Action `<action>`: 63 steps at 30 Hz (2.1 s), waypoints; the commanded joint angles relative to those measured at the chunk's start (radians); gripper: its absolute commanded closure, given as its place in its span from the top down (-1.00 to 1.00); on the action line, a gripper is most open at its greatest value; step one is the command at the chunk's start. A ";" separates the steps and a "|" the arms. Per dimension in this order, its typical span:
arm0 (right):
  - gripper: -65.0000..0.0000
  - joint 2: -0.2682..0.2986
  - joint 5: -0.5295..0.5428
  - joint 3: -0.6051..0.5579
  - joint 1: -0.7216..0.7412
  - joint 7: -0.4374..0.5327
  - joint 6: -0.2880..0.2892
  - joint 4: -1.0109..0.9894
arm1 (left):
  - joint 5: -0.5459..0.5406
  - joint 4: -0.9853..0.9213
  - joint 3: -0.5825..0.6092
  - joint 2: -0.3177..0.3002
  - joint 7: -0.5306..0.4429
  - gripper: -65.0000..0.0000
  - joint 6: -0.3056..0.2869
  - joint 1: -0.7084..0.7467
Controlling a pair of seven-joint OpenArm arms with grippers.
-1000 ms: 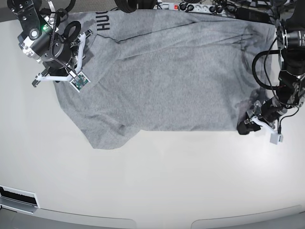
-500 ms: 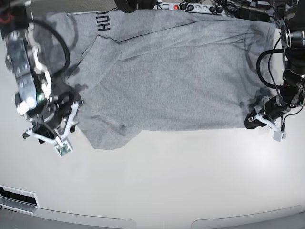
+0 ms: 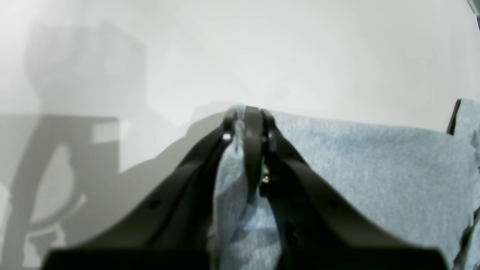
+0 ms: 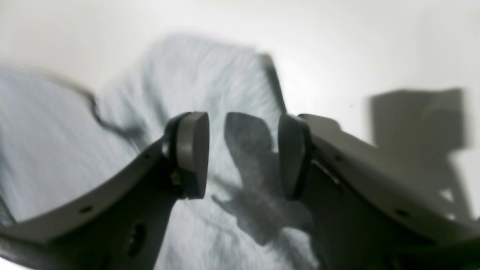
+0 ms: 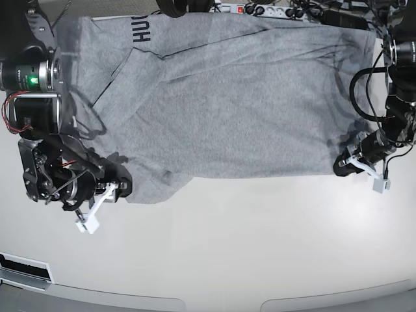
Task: Layout the t-shirt on the table in an organized manner, then fold the t-shirt properly
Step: 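Grasp the hem corners with both grippers and lift them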
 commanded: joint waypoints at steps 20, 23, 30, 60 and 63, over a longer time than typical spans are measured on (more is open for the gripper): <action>-0.64 -0.067 -0.206 -0.012 -0.052 0.214 0.056 0.002 | -0.034 0.010 -0.001 -0.014 -0.004 -1.00 -0.027 -0.020; -1.00 -0.066 -0.273 -0.012 -0.024 0.239 0.056 0.020 | -0.033 0.010 -0.001 -0.014 -0.005 -1.00 -0.027 -0.020; -1.00 -0.059 -0.360 -0.012 0.069 0.252 0.050 0.074 | -0.032 0.010 -0.001 -0.029 -0.009 -1.00 -0.026 -0.057; -1.00 -0.026 0.031 -0.013 0.044 -0.324 0.162 0.446 | -0.233 0.011 -0.001 -0.064 0.396 -1.00 -0.133 -0.211; -1.00 0.005 0.075 -0.013 -0.038 -0.352 0.162 0.607 | -0.302 0.013 -0.001 -0.072 0.499 -1.00 -0.133 -0.215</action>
